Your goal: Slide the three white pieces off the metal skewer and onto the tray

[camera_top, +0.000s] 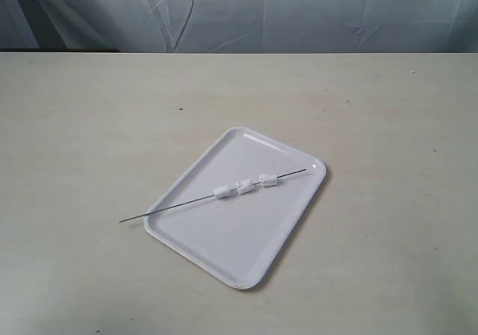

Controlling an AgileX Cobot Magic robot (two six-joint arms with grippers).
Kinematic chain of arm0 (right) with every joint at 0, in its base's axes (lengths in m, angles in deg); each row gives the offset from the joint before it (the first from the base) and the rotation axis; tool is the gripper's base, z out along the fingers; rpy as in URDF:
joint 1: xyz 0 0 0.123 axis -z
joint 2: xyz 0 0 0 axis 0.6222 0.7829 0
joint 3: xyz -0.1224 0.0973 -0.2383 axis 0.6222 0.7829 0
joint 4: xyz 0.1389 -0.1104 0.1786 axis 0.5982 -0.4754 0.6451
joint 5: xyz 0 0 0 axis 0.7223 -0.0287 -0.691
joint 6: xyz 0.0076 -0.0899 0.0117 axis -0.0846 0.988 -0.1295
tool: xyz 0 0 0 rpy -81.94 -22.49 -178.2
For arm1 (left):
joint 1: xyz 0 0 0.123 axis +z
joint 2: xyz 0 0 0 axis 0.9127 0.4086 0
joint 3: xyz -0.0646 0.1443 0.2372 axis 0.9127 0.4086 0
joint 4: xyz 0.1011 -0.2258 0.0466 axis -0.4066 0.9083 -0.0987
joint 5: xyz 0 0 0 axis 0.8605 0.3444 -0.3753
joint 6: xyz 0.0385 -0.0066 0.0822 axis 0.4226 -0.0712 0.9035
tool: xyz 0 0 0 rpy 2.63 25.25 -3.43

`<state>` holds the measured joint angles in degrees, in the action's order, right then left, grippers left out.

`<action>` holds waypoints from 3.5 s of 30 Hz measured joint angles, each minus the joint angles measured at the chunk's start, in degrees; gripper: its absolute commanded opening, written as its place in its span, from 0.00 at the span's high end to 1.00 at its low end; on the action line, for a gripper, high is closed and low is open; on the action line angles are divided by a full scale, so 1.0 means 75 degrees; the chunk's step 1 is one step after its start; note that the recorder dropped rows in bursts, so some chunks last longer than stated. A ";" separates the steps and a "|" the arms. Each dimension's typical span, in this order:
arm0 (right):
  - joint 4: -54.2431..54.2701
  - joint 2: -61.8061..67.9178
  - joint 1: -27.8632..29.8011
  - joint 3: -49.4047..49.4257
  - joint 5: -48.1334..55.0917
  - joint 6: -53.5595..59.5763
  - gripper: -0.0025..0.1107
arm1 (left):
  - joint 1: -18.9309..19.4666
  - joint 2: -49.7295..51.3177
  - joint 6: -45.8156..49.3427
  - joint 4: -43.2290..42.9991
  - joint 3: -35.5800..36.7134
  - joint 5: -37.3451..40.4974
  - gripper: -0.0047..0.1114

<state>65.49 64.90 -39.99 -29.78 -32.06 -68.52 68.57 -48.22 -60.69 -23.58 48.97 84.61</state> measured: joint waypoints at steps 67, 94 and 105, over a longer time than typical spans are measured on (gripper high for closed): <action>0.0000 0.0000 0.0000 0.0000 0.0000 0.0000 0.98 | 0.0000 0.0410 -0.3745 -0.4066 -0.4488 -0.3398 0.96; 0.0000 0.0000 0.0000 0.0000 0.0000 0.0000 0.98 | -0.0115 0.5210 0.0053 0.1025 -0.4794 0.3481 0.96; 0.0000 0.0000 0.0000 0.0000 0.0000 0.0000 0.98 | -0.0117 0.6828 0.2278 0.3468 -0.3955 0.2800 0.96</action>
<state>65.49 64.90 -39.99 -29.78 -32.06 -68.52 67.69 2.99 -43.60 2.43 19.30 105.61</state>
